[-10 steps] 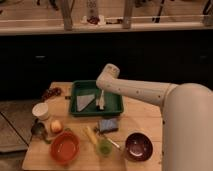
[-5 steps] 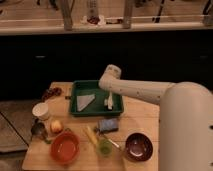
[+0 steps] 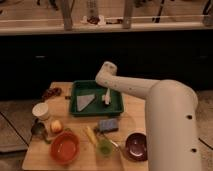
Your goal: Wipe tray with brush
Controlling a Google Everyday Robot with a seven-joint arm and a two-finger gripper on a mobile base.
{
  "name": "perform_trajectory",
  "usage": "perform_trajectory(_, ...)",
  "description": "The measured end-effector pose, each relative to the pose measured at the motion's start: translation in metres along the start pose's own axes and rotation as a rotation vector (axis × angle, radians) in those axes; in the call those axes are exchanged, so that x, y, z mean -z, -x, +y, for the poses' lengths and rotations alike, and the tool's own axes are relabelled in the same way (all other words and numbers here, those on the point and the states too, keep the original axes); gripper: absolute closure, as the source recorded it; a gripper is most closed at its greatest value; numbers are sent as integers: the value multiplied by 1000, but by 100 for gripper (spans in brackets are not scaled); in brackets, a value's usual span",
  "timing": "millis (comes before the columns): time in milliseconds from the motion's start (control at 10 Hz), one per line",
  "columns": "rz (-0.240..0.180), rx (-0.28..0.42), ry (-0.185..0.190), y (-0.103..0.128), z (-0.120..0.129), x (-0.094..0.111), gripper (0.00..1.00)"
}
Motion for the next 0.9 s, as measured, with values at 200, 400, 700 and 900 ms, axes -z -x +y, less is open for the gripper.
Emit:
perform_trajectory(200, -69, 25, -133, 12, -40, 11, 95)
perform_trajectory(400, -128, 48, -263, 25, -48, 27, 95)
perform_trajectory(700, -152, 73, -289, 43, -33, 51, 95)
perform_trajectory(900, -142, 57, -234, 39, -1, 50, 95)
